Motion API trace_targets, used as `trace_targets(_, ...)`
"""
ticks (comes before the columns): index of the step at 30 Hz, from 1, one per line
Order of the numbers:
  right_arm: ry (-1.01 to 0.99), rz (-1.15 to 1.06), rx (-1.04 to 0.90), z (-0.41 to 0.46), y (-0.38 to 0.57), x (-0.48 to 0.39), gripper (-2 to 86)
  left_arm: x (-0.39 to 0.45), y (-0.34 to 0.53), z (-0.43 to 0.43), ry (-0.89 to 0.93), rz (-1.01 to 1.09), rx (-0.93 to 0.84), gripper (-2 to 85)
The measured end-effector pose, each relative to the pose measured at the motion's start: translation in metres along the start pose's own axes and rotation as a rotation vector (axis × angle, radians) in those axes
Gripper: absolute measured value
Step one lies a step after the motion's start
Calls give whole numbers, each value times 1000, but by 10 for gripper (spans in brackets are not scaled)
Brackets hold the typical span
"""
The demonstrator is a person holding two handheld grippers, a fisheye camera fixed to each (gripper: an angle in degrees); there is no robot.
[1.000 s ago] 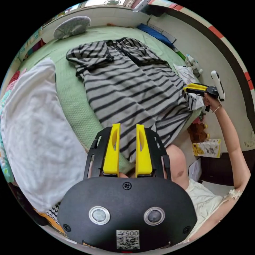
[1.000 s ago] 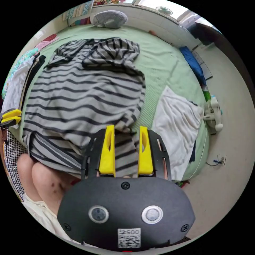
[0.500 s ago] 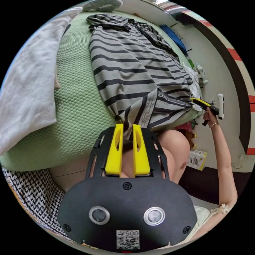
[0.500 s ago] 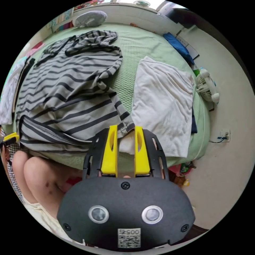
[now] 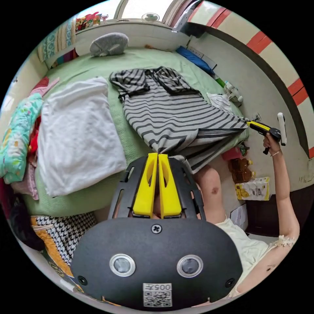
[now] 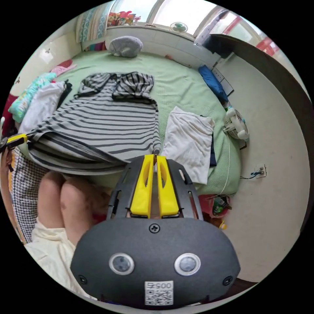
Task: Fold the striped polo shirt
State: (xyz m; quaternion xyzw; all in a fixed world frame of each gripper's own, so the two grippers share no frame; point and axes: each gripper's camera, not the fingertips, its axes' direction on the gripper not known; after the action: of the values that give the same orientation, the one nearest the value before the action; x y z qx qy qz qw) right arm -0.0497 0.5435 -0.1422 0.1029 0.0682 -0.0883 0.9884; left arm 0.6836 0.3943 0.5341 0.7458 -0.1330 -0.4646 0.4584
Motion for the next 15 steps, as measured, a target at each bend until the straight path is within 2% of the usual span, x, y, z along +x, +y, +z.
trace_targets(5, -152, -3, 13, -41, 47, 9, -15, -4, 30, -57, -15, 40, -3, -2)
trace_targets(8, -218, -5, -46, -14, 85, 3, -12, -13, 59, -22, 20, 33, -125, -1)
trace_targets(10, -233, -43, -211, 36, 113, -9, -6, -26, 87, 29, 44, -26, -252, 0)
trace_targets(12, -217, -52, -302, 65, 130, -14, -10, -34, 106, 55, 56, -74, -304, -1)
trace_targets(15, -134, -52, -317, 80, 142, -13, -13, -37, 123, 69, 44, -120, -308, -2)
